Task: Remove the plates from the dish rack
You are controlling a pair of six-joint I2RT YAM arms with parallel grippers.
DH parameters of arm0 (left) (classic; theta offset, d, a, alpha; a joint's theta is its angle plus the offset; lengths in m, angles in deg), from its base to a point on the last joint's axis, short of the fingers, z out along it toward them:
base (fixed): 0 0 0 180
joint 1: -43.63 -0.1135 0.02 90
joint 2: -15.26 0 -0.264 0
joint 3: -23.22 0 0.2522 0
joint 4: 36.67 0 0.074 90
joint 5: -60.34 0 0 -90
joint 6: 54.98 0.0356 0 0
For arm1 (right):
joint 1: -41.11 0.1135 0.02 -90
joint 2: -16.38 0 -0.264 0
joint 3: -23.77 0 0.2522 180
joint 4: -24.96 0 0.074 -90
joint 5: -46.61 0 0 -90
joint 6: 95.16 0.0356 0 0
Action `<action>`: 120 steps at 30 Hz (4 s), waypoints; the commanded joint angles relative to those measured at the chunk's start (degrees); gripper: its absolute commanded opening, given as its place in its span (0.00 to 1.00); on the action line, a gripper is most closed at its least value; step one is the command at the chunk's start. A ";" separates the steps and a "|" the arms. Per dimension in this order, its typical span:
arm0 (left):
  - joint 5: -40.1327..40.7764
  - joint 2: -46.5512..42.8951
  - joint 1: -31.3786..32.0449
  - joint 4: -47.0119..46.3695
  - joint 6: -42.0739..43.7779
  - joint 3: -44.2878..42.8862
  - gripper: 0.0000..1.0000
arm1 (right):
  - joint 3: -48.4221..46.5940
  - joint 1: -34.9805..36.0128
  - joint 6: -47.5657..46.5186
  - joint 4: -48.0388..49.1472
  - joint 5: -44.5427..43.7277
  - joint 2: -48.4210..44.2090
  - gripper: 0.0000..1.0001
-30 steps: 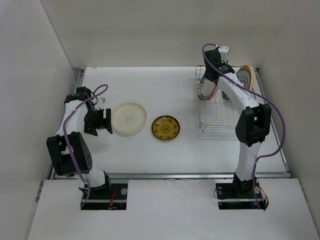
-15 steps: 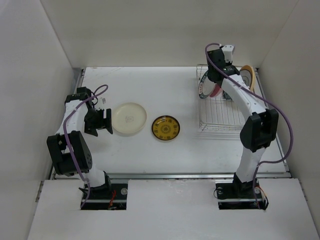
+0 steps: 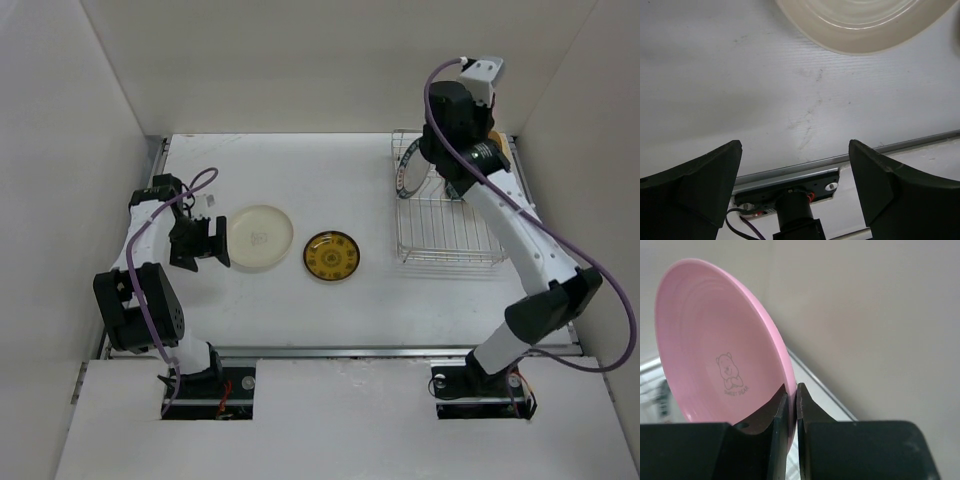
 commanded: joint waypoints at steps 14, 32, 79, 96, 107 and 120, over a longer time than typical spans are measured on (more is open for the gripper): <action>-13.11 -16.32 4.26 -1.04 4.93 -4.07 0.94 | 13.92 16.99 12.73 13.06 75.95 1.44 0.00; -7.22 -5.79 7.16 -2.20 1.94 -4.50 0.35 | 21.40 20.86 19.06 30.13 99.91 10.42 0.00; 11.67 27.00 8.57 3.61 -0.61 -22.61 0.61 | 23.43 14.10 21.69 12.40 72.33 -4.17 0.47; 15.96 4.69 8.57 -1.39 -5.97 -19.37 0.69 | -0.92 -11.56 21.61 -7.84 48.40 11.89 0.75; 18.18 -5.43 8.57 -5.97 -6.06 -10.23 0.77 | -3.30 -17.19 22.14 -2.84 62.46 21.75 0.48; 13.88 -3.06 8.57 -4.83 -5.53 -10.22 0.79 | 3.56 -14.47 18.27 -0.98 50.71 6.64 0.00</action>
